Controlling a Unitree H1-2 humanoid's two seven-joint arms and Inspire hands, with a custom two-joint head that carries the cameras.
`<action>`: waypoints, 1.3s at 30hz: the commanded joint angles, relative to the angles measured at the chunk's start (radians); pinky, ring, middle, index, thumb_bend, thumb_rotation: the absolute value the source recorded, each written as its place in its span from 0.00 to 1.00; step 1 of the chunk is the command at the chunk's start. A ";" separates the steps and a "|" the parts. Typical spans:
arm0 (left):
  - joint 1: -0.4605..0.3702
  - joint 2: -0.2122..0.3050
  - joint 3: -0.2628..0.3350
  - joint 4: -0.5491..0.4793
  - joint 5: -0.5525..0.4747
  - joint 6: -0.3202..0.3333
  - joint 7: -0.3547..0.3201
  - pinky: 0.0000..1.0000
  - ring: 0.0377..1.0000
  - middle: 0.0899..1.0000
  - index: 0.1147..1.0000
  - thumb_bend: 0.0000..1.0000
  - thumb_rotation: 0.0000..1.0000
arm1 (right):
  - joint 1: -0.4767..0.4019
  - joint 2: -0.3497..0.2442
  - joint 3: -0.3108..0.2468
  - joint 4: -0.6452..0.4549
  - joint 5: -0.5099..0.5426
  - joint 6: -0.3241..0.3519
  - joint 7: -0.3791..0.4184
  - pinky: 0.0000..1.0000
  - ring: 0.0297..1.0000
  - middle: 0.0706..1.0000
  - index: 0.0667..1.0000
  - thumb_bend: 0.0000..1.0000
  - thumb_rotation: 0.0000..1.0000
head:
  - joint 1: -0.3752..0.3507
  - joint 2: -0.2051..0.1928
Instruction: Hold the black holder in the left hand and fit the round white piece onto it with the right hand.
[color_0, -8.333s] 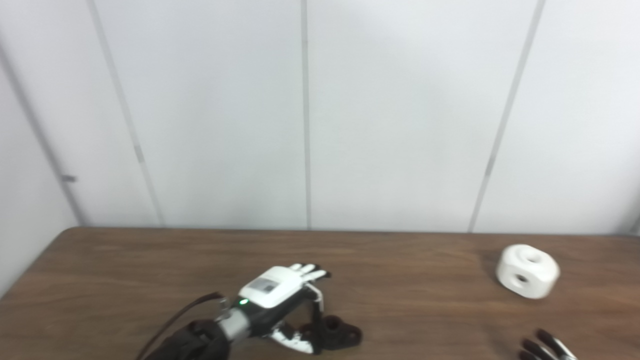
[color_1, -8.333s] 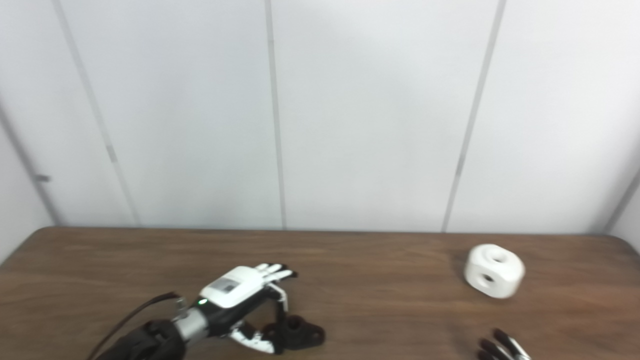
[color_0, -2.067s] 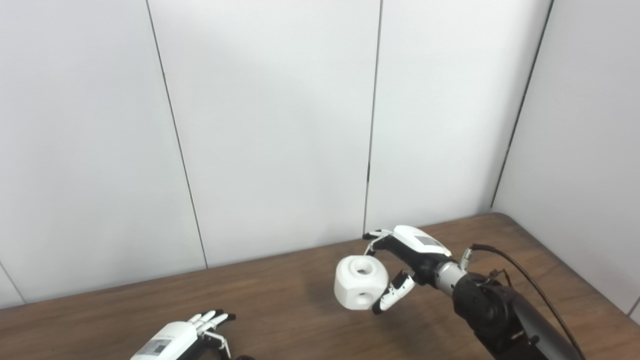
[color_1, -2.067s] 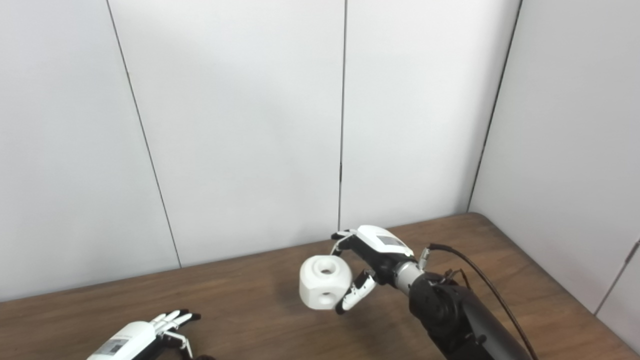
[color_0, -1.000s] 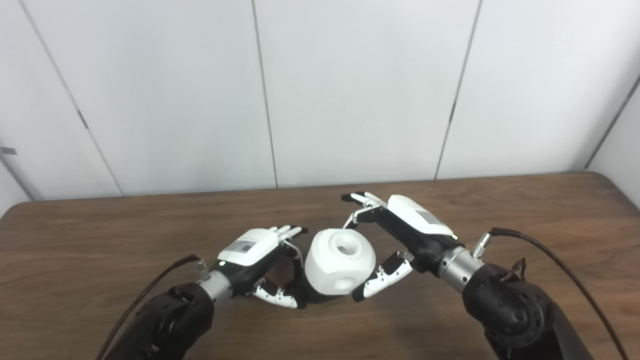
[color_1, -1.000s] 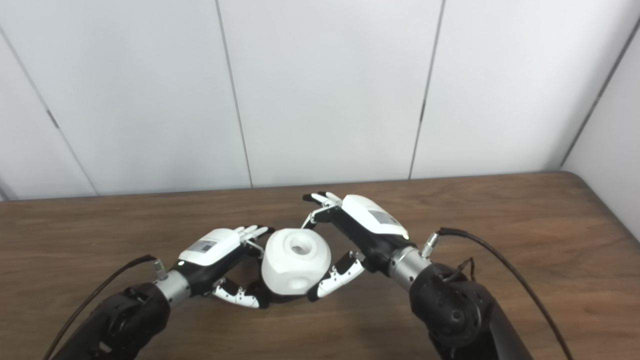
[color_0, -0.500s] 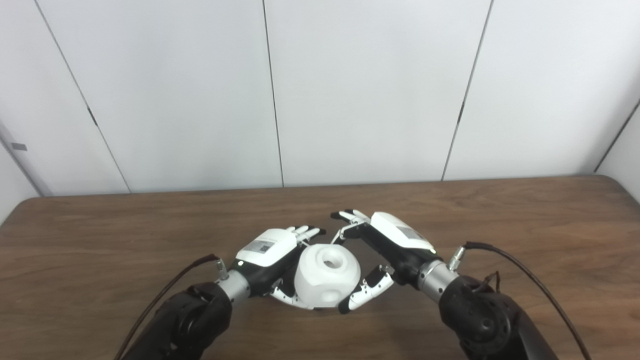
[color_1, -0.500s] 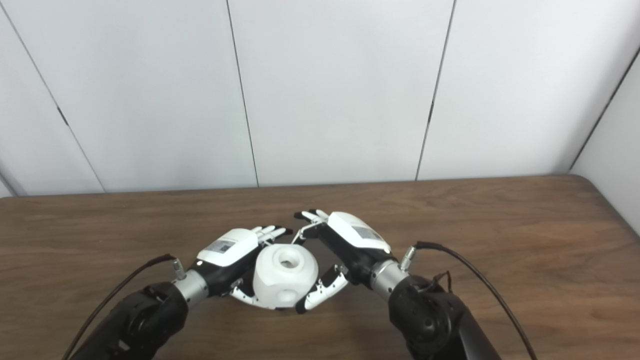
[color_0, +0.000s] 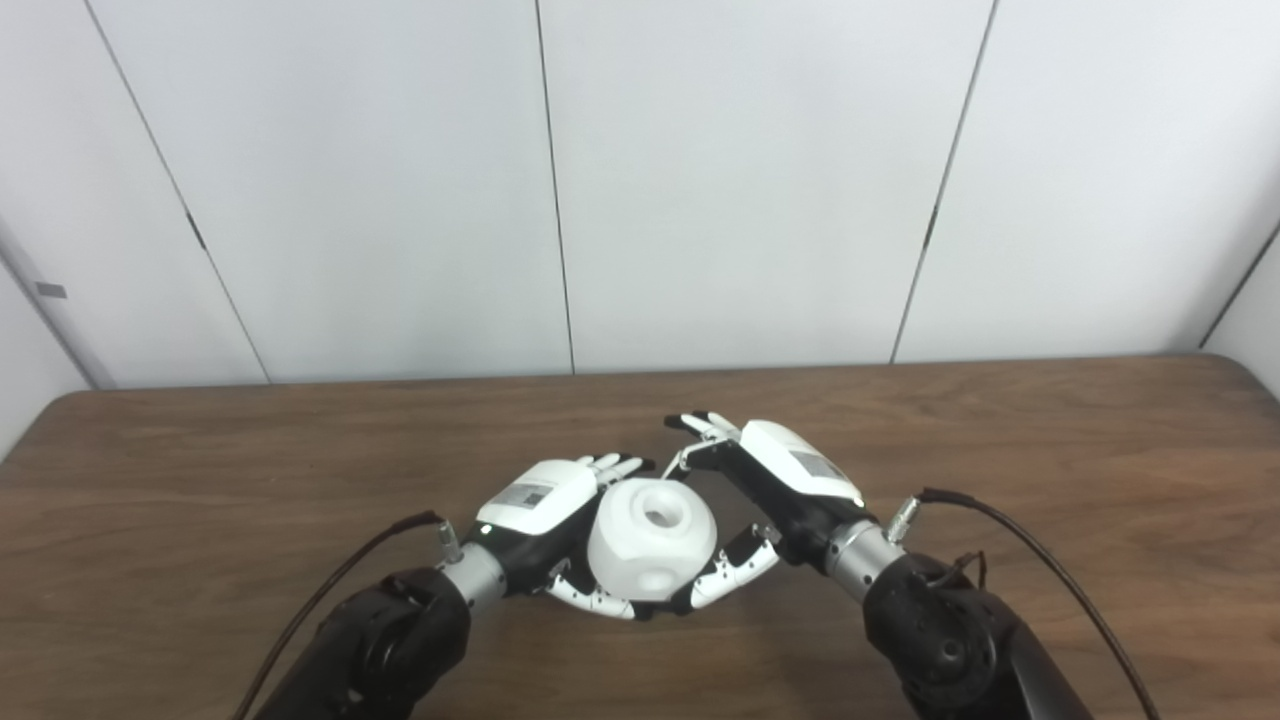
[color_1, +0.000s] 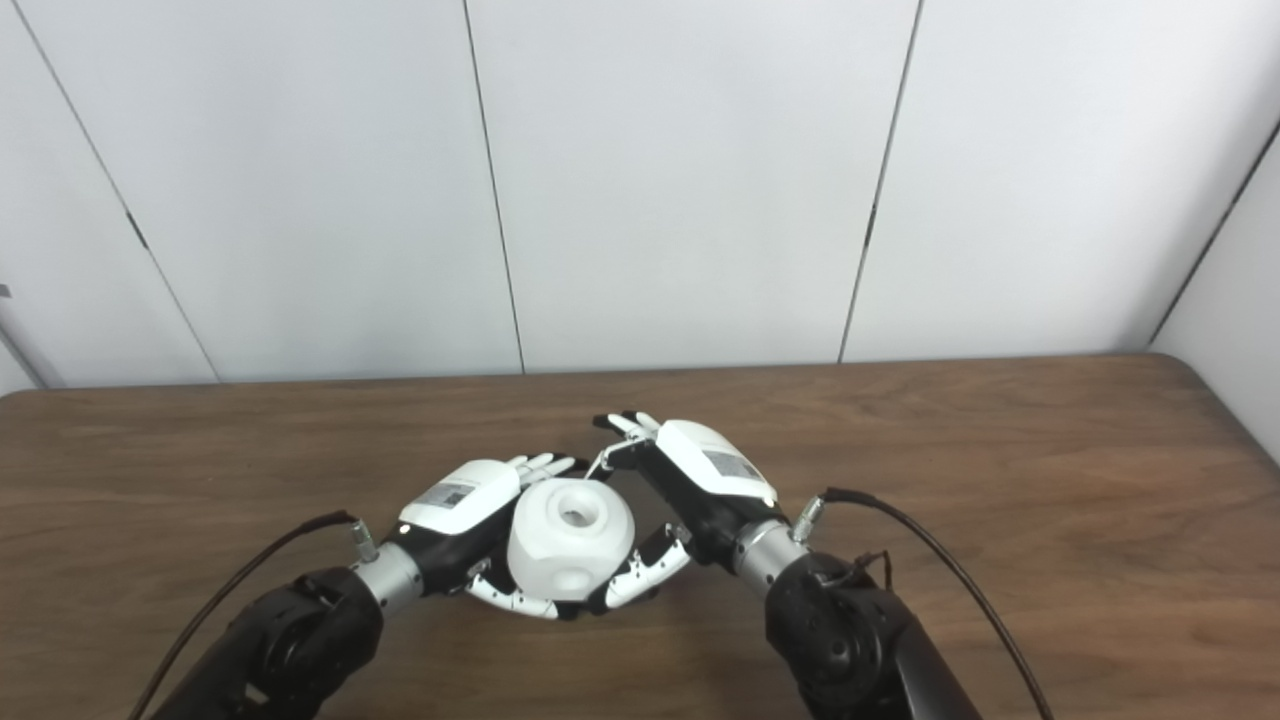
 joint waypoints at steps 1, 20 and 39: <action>-0.012 -0.002 -0.013 -0.013 0.010 -0.019 0.009 1.00 1.00 0.98 0.41 0.52 0.05 | -0.046 -0.014 -0.020 0.003 -0.027 -0.001 -0.019 0.81 0.99 0.95 0.45 0.50 0.14 | -0.005 -0.004; -0.024 0.001 -0.020 0.038 0.001 -0.056 0.040 1.00 1.00 0.98 0.41 0.52 0.05 | -0.102 -0.073 -0.044 0.029 -0.035 -0.019 -0.005 0.76 0.98 0.94 0.45 0.50 0.14 | -0.040 -0.040; -0.030 -0.011 -0.023 0.024 0.004 -0.036 0.034 1.00 1.00 0.98 0.41 0.52 0.05 | -0.089 -0.077 -0.041 -0.020 -0.028 -0.014 0.023 0.77 0.98 0.94 0.45 0.50 0.14 | -0.014 0.002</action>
